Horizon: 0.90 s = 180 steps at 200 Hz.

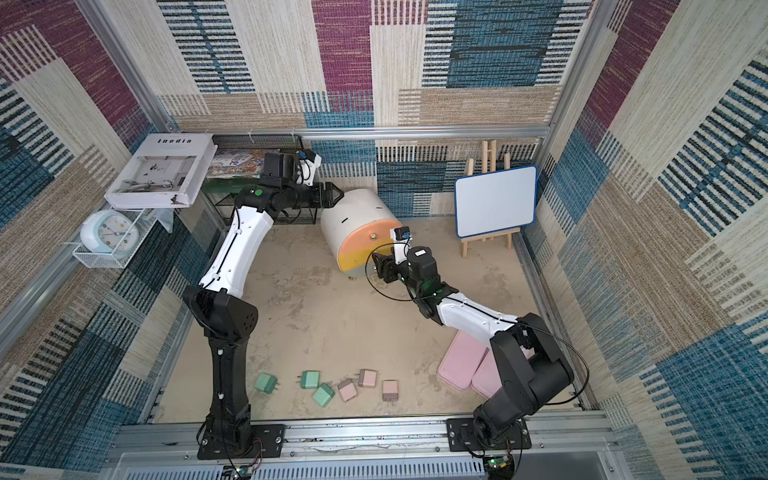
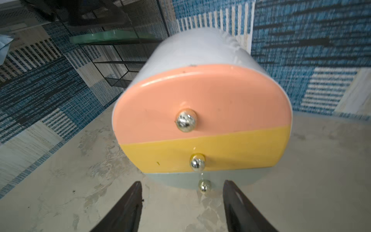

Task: Place the plugs into the drawer by color
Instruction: Close the drawer in the storage box, then open the drawer in the storage box.

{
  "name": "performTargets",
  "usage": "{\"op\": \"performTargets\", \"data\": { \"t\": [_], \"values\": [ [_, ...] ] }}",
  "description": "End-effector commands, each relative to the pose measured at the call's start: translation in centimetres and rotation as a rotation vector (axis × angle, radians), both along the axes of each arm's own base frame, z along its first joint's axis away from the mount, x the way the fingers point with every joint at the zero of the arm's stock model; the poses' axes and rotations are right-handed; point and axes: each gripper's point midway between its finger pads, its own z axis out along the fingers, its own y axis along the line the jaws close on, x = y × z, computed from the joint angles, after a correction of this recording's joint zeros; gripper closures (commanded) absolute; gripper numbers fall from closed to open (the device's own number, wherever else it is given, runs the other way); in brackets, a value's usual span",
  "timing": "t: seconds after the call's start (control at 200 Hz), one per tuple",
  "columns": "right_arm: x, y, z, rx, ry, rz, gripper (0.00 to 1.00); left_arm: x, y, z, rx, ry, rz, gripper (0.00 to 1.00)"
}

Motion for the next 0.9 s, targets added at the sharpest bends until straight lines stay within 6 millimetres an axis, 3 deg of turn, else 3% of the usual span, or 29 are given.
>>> {"op": "performTargets", "data": {
  "t": [0.0,0.396,0.896],
  "values": [
    [0.2,0.6,0.6,0.189,0.065,0.054,0.35,-0.5,-0.7,-0.9,-0.001,0.029,-0.032,0.17],
    [3.5,2.0,-2.0,0.360,0.219,0.082,0.44,0.4,-2.0,-1.3,0.017,-0.011,-0.083,0.16],
    [5.1,3.0,-5.0,0.415,0.302,0.067,0.49,1.4,-2.2,-3.2,0.036,0.003,-0.084,0.16]
  ]
}}
